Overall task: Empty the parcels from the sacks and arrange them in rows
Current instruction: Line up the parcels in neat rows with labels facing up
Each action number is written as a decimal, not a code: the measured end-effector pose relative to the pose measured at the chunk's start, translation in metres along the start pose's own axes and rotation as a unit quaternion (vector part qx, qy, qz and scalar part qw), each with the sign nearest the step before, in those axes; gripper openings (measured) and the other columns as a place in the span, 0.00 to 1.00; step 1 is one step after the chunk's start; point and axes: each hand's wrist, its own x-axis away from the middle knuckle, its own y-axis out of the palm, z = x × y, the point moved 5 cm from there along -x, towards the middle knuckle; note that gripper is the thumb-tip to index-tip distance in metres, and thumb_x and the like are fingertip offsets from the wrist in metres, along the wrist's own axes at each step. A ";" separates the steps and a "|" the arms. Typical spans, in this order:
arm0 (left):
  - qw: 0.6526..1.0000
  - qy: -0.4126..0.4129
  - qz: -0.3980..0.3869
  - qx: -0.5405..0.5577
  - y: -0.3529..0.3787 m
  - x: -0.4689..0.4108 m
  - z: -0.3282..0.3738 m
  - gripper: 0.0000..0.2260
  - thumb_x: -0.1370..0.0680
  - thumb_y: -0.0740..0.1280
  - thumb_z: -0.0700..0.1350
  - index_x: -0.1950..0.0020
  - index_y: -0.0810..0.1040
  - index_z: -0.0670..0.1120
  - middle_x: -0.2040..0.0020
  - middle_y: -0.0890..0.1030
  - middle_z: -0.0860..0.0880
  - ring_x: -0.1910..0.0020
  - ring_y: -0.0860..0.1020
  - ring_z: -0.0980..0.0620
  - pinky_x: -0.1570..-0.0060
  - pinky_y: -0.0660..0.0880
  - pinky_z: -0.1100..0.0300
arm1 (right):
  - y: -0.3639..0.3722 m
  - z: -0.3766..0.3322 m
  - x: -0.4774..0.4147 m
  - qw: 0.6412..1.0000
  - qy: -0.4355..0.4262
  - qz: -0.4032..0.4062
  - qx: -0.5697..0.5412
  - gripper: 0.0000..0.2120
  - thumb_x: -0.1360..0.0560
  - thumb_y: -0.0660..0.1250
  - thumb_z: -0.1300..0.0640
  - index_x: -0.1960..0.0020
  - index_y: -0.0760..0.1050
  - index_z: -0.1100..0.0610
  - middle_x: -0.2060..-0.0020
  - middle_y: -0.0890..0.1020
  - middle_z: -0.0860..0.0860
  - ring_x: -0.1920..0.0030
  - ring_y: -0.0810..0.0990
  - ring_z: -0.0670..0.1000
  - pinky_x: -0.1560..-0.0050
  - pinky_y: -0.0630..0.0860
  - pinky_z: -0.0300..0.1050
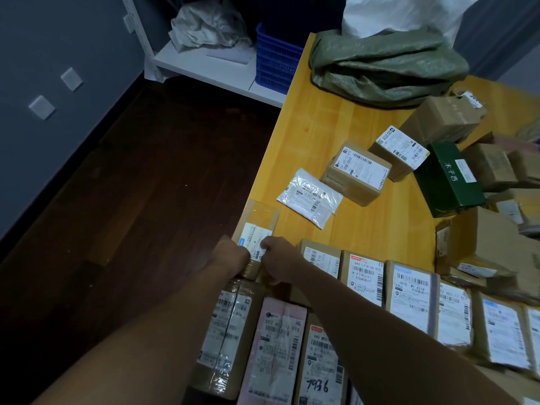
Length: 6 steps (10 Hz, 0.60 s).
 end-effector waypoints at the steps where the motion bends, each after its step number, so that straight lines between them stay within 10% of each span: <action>1: 1.000 -0.015 -0.017 0.009 0.001 -0.002 -0.004 0.22 0.26 0.71 0.41 0.36 0.67 0.40 0.38 0.78 0.40 0.47 0.77 0.43 0.57 0.71 0.56 | 0.008 -0.002 0.000 1.000 -0.005 -0.010 0.014 0.15 0.22 0.60 0.65 0.37 0.75 0.64 0.43 0.80 0.62 0.41 0.79 0.63 0.40 0.77 0.56; 6: 0.997 -0.055 -0.036 0.052 0.006 -0.010 -0.010 0.25 0.30 0.71 0.47 0.36 0.72 0.40 0.42 0.81 0.42 0.48 0.80 0.43 0.51 0.78 0.53 | 0.000 -0.002 0.007 1.000 -0.009 -0.003 -0.008 0.13 0.20 0.60 0.64 0.36 0.73 0.62 0.35 0.75 0.58 0.38 0.76 0.59 0.45 0.80 0.50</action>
